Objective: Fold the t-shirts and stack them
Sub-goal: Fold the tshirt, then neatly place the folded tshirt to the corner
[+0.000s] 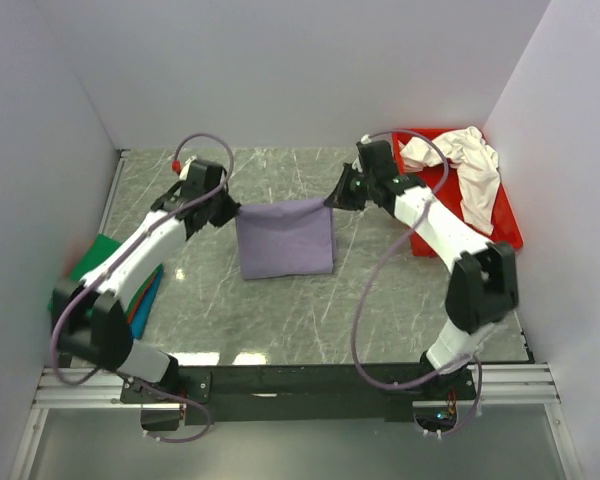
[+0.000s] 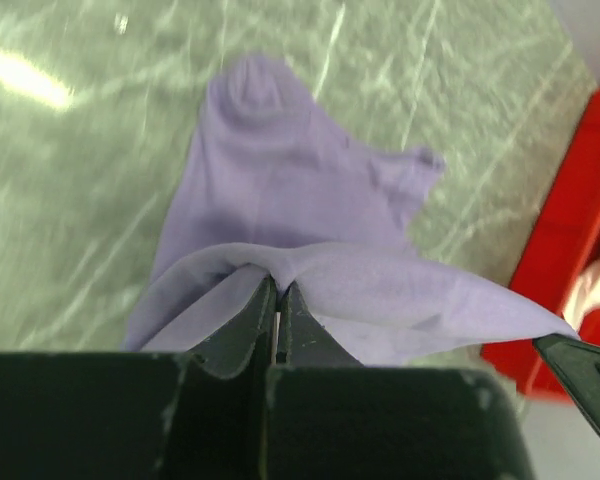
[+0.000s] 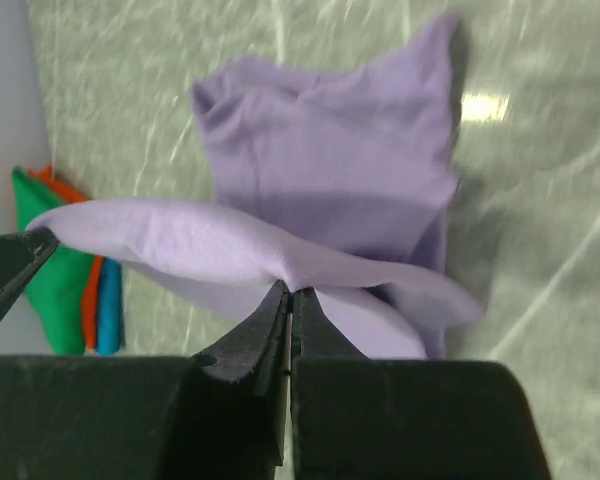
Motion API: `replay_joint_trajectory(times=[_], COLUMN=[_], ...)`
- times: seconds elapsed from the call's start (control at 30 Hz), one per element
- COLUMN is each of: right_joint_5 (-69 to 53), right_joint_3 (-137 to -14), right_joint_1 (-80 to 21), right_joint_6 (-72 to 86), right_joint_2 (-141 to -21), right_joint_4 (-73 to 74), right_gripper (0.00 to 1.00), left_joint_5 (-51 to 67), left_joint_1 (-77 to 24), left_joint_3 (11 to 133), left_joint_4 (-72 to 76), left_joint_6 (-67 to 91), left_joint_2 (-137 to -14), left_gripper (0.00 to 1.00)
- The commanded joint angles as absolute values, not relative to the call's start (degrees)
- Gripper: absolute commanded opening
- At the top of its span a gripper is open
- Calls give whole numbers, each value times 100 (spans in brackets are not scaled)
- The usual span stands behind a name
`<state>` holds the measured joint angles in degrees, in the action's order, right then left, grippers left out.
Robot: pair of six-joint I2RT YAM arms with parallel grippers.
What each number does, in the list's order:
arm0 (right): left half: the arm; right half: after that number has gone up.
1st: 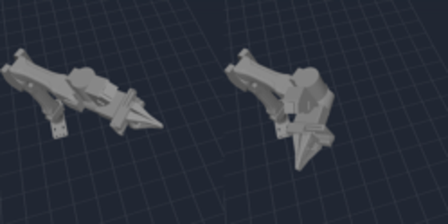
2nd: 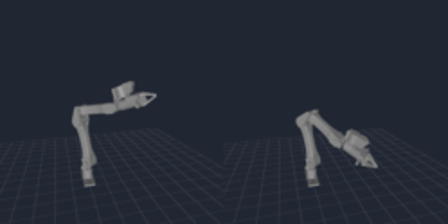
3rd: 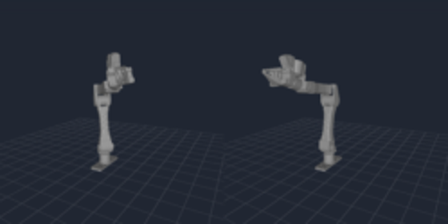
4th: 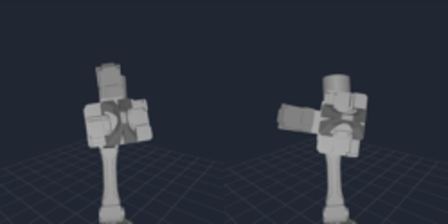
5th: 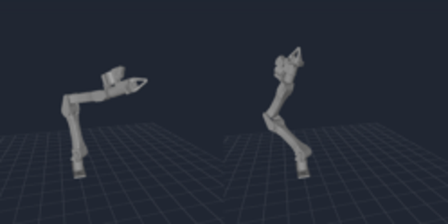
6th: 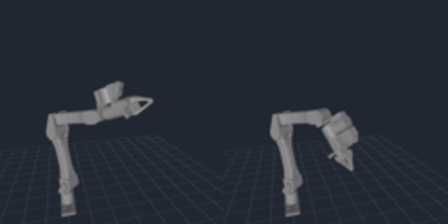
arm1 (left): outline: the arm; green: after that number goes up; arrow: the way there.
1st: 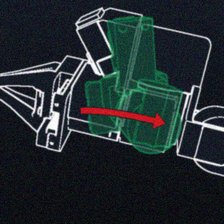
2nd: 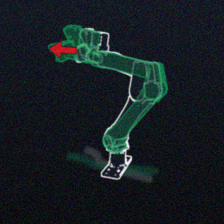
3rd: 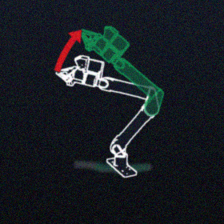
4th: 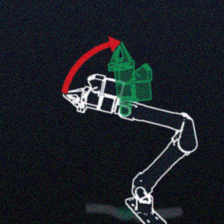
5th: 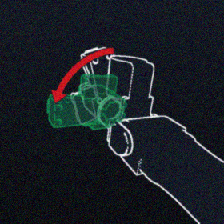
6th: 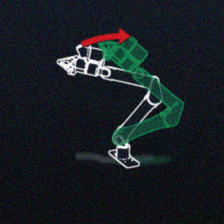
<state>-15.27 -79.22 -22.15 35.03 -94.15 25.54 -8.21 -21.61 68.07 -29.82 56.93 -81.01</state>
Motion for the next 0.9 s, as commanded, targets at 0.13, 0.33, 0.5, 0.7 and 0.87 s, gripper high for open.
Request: replay_joint_trajectory(times=[0.13,0.33,0.5,0.7,0.87], right_joint_5=[-2127,-1952,-1267,-607,-536], right_joint_3=[-9727,-11417,-10224,-8501,-7691], right_joint_1=[-1688,-1494,-1757,-2592,-2997], right_joint_6=[3358,3050,2804,2839,2936], right_joint_2=[-11511,-12718,-11665,-10574,-10388], right_joint_4=[2408,3382,3077,2523,2189], right_gripper=[22,43,45,45,44], left_joint_5=[139,1231,1099,599,492], left_joint_1=[-1372,-888,-765,-992,-1239], left_joint_3=[8146,9632,8879,7183,6348], left_joint_4=[-2154,-2170,-2048,-1828,-1636], left_joint_6=[5001,4395,4736,5220,5142], left_joint_2=[-10357,-11795,-11084,-9889,-9738], left_gripper=[4,79,84,83,83])
